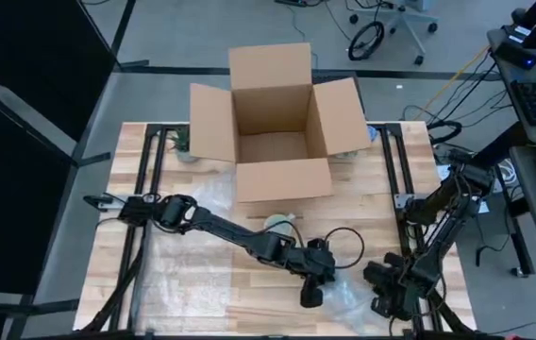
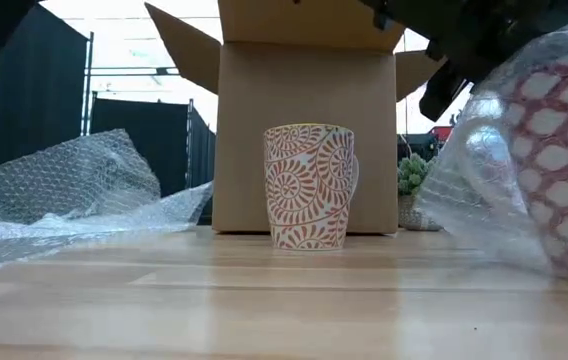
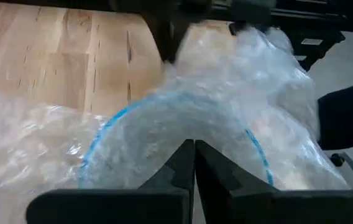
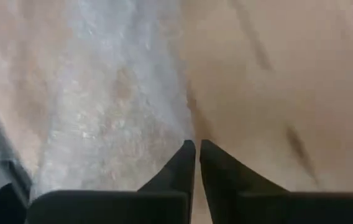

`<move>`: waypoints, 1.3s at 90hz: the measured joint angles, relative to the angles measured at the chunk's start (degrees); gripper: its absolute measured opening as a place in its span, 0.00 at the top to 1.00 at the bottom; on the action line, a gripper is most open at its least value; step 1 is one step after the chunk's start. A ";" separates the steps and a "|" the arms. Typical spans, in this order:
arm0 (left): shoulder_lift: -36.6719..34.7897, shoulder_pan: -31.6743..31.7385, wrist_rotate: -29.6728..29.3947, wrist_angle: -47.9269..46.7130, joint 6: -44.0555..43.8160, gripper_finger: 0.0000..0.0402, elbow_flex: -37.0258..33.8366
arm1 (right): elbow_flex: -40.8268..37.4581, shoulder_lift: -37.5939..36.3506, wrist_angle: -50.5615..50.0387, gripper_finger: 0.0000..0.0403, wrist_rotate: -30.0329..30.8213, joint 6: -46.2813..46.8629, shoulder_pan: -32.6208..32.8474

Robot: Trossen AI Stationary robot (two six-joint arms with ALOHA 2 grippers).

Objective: Wrap mug
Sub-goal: Wrap the red mug with bubble wrap

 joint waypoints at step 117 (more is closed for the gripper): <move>0.00 0.00 0.42 0.05 0.39 1.00 0.00 | 1.86 -2.99 4.49 0.47 12.25 3.27 2.12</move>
